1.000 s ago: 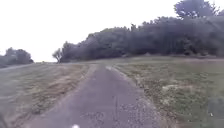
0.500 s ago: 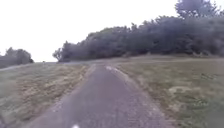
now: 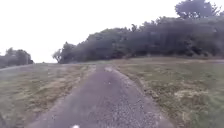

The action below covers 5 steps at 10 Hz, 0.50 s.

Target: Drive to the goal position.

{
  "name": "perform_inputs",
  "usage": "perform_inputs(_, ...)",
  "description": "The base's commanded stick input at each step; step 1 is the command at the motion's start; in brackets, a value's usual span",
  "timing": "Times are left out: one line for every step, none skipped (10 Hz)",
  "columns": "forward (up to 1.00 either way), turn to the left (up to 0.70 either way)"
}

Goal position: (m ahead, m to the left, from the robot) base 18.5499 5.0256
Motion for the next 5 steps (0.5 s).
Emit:
perform_inputs(0.45, 0.00)
perform_inputs(0.45, 0.00)
perform_inputs(0.45, 0.00)
perform_inputs(0.45, 0.00)
perform_inputs(0.45, 0.00)
